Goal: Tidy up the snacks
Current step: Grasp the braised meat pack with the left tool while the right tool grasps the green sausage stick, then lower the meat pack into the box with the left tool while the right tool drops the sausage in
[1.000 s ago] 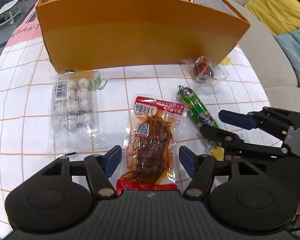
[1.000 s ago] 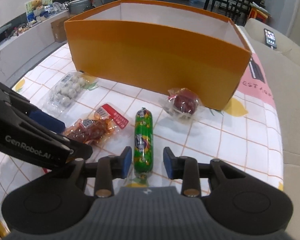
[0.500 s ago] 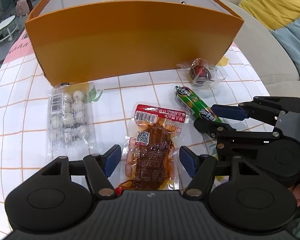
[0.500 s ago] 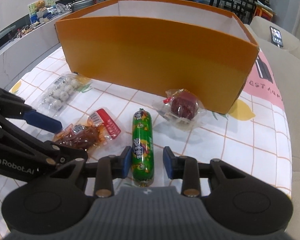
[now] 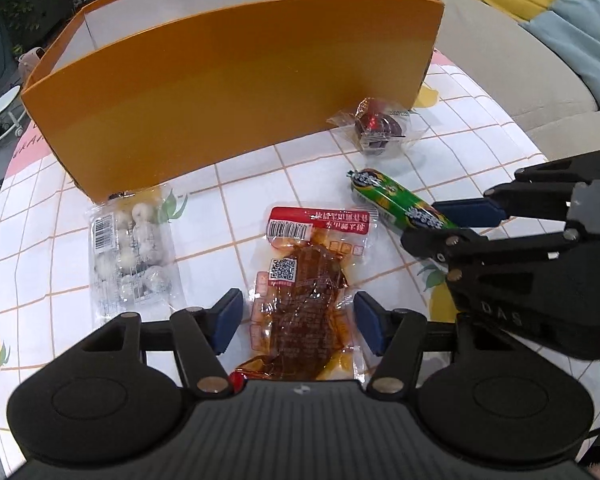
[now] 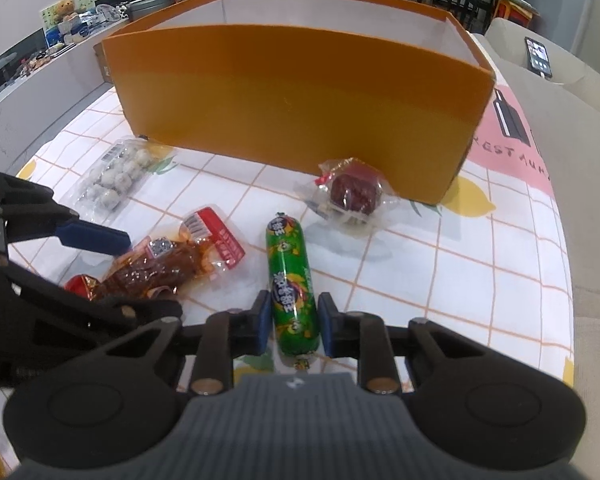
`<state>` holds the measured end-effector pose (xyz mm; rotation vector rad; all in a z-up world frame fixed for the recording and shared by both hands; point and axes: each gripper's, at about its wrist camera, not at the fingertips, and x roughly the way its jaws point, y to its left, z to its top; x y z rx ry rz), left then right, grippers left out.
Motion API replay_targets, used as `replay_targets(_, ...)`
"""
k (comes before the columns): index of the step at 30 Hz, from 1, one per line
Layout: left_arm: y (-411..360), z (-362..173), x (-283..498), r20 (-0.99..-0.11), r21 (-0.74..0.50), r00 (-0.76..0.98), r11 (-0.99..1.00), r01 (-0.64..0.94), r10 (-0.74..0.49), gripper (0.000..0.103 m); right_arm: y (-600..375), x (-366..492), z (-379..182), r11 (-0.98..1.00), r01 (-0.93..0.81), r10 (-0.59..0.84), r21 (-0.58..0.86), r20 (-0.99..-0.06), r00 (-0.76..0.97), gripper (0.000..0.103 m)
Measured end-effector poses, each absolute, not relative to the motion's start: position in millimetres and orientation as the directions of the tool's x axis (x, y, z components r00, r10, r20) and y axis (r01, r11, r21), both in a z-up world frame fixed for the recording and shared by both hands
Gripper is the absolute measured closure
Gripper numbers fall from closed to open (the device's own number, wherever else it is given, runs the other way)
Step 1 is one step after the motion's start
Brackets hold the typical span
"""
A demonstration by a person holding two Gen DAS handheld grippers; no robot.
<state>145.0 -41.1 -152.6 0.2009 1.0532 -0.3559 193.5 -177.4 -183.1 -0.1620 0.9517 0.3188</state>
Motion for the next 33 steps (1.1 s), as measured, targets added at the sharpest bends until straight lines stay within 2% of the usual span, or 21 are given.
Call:
replay_targets(5, -42, -151, 143, -0.876, -0.01, 0.45, 0.937, 0.348, -0.176, 0.036, -174, 188, -182, 0.943, -0.333, 0.178, -0.011, -0.829, 0.531, 0.082)
replay_targets(12, -30, -142, 138, -0.872, -0.094, 0.441, 0.955, 0.28, -0.215, 0.038, -184, 184, -175, 0.959, -0.279, 0.193, 0.051, -0.837, 0.511, 0.084)
replay_targets(17, -21, -129, 133, -0.862, -0.137, 0.45, 0.962, 0.238, -0.234, 0.038, -183, 173, -164, 0.958, -0.283, 0.185, 0.034, -0.83, 0.527, 0.084)
replay_targets(33, 4, -48, 117, -0.763, -0.259, 0.565, 0.95, 0.174, -0.312, 0.038, -182, 134, -91, 0.956, -0.292, 0.219, 0.027, -0.728, 0.649, 0.084)
